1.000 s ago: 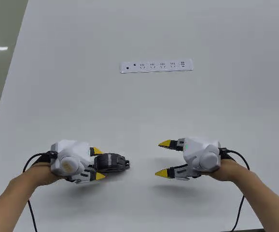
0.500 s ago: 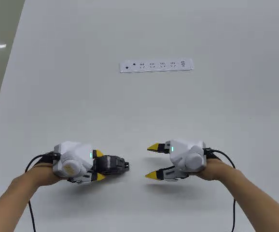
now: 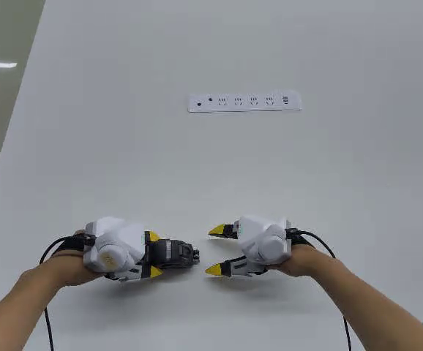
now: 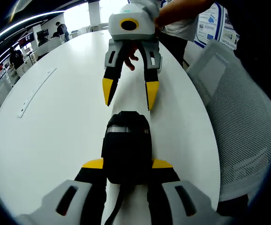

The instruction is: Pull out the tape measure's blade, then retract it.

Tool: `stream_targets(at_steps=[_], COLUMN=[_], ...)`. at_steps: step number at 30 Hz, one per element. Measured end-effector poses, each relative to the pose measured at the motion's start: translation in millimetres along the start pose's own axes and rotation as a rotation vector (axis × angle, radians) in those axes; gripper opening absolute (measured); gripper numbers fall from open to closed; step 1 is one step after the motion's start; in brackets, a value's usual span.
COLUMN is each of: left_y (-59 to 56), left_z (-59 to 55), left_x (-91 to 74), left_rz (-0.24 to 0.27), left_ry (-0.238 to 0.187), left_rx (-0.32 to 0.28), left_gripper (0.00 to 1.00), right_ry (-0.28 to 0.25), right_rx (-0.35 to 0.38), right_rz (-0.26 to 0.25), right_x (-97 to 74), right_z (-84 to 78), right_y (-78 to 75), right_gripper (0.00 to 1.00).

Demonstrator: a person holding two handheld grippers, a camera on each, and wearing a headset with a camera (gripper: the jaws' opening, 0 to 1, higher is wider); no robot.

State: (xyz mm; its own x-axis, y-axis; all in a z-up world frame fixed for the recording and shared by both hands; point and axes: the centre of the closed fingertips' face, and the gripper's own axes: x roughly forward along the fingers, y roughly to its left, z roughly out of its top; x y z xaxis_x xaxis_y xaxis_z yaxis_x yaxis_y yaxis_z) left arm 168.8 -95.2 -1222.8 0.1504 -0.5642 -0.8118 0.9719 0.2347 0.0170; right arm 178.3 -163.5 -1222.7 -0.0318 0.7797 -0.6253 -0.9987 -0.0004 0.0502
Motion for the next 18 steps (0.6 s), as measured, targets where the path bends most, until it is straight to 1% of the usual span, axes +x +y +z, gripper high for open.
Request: stream_targets(at_steps=[5,15,18], left_y=[0.0,0.8,0.9], left_z=[0.3,0.6,0.7], left_x=[0.0,-0.5,-0.5], left_rz=[-0.001,0.001,0.002], left_ry=[-0.001,-0.011,-0.015], left_rx=[-0.009,-0.030,-0.032], left_gripper=[0.29,0.28,0.28], right_ry=[-0.001,0.014,0.018], right_rx=[-0.013,-0.050,-0.060], right_rz=[0.014,0.064,0.072], right_x=[7.0,20.5,23.4], right_z=[0.7,-0.4,-0.5], right_y=[-1.2,4.6,5.6], right_gripper=[0.38,0.31,0.26])
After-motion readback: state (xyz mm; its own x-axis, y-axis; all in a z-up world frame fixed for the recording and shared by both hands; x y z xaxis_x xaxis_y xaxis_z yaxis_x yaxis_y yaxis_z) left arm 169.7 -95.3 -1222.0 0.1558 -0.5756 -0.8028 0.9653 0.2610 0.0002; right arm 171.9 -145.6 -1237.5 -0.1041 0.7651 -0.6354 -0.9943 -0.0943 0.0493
